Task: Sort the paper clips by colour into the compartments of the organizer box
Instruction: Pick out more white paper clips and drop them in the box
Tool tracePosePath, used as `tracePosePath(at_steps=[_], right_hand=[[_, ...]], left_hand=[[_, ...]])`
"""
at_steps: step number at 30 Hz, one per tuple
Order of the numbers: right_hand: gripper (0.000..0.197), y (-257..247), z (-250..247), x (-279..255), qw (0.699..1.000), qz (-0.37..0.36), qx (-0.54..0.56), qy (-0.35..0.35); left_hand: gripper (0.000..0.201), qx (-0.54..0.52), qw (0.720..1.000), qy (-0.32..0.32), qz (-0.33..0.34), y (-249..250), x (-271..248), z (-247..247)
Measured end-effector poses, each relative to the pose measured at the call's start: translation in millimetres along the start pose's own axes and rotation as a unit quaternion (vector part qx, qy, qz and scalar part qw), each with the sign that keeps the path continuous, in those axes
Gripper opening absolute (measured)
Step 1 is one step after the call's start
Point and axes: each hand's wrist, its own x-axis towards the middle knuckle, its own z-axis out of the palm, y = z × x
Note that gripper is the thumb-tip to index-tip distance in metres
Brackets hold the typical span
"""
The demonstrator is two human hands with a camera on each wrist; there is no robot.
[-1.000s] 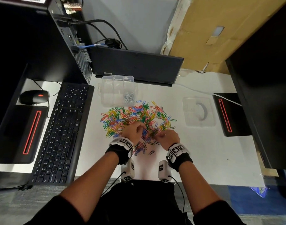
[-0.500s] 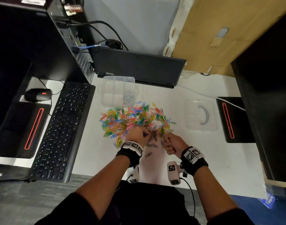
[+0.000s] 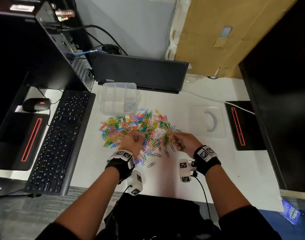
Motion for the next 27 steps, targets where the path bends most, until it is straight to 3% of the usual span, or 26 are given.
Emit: tracePosePath(at_steps=[4, 7, 11, 12, 14, 17, 19, 23, 27], right_hand=[[0.018, -14, 4, 26, 0.990, -0.057, -0.112, 0.071], [0.027, -13, 30, 33, 0.965, -0.112, -0.235, 0.030], [0.031, -4, 62, 34, 0.886, -0.184, -0.422, -0.060], [0.030, -3, 64, 34, 0.878, -0.192, -0.435, -0.062], [0.025, -2, 59, 33, 0.890, -0.198, -0.409, -0.037], [0.026, -2, 44, 30, 0.946, -0.125, -0.299, 0.029], [0.030, -5, 34, 29, 0.964, -0.087, -0.245, 0.058], [0.034, -16, 33, 21, 0.971, -0.057, -0.223, 0.062], [0.028, -18, 60, 18, 0.966, -0.069, -0.250, 0.021]], left_hand=[[0.013, -0.055, 0.995, 0.083, -0.026, 0, -3, -21], [0.025, -0.072, 0.983, 0.151, -0.079, -18, -1, -41], [0.028, -0.009, 0.975, 0.199, -0.101, -48, 6, -70], [0.029, 0.015, 0.973, 0.206, -0.106, -53, 8, -77], [0.032, 0.056, 0.967, 0.221, -0.114, -64, 14, -89], [0.032, 0.110, 0.963, 0.204, -0.137, -80, 25, -99], [0.028, 0.157, 0.964, 0.175, -0.127, -82, 32, -100], [0.023, 0.224, 0.968, 0.098, -0.053, -67, 41, -91], [0.025, 0.273, 0.961, 0.006, 0.034, -49, 34, -60]])
